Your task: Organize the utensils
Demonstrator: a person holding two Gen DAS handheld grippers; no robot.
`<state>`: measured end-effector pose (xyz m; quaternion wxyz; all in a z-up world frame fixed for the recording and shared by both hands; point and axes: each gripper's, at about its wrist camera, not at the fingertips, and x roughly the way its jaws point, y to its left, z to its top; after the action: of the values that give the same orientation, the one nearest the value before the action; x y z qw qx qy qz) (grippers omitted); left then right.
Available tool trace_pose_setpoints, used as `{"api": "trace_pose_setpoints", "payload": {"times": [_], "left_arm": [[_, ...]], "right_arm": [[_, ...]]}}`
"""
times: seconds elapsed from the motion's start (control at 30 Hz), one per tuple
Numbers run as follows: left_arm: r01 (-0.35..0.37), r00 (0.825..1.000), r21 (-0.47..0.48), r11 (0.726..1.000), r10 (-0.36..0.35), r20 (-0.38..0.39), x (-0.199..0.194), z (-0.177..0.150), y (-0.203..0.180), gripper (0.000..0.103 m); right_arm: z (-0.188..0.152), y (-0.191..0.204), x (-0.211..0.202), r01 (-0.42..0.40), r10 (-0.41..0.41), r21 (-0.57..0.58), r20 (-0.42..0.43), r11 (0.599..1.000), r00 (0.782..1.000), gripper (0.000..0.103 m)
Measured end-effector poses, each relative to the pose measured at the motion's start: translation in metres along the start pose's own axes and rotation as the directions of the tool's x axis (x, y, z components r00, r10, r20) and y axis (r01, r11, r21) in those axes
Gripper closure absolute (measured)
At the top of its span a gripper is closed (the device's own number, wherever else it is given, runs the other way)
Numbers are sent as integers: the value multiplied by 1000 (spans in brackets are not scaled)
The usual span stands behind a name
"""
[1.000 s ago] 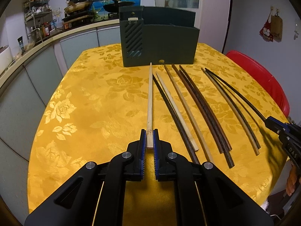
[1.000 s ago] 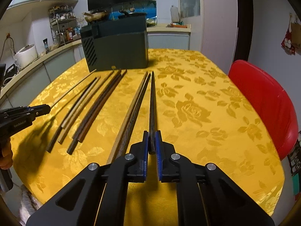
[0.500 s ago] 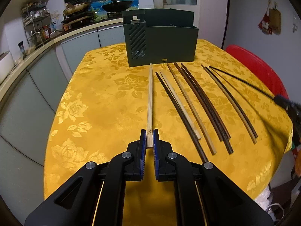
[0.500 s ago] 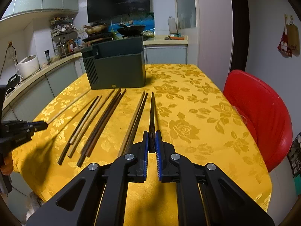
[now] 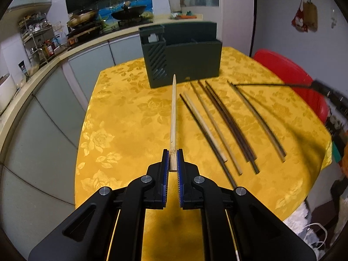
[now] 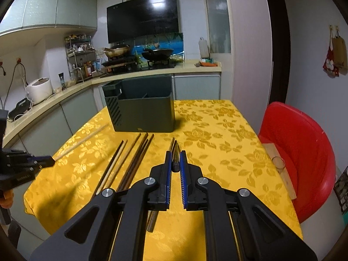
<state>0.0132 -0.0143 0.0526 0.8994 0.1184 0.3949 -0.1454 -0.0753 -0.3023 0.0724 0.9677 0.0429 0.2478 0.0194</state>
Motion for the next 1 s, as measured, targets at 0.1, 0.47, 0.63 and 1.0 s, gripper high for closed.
{"api": "trace_pose_setpoints", "payload": {"times": [0.1, 0.47, 0.63, 1.0], "left_arm": [[7, 999, 1, 1000, -7, -35, 11, -7, 0, 95], [8, 999, -2, 1000, -8, -49, 21, -19, 3, 95], [3, 998, 9, 1000, -2, -67, 26, -23, 1, 95], [17, 995, -16, 1000, -18, -102, 47, -51, 0, 95]], "right_arm": [[1, 3, 1, -6, 6, -2, -1, 1000, 1000, 96], [0, 5, 2, -20, 20, 4, 0, 1000, 1000, 96], [0, 5, 2, -26, 26, 10, 1, 1000, 1000, 96], [0, 4, 2, -35, 35, 14, 2, 999, 999, 96]]}}
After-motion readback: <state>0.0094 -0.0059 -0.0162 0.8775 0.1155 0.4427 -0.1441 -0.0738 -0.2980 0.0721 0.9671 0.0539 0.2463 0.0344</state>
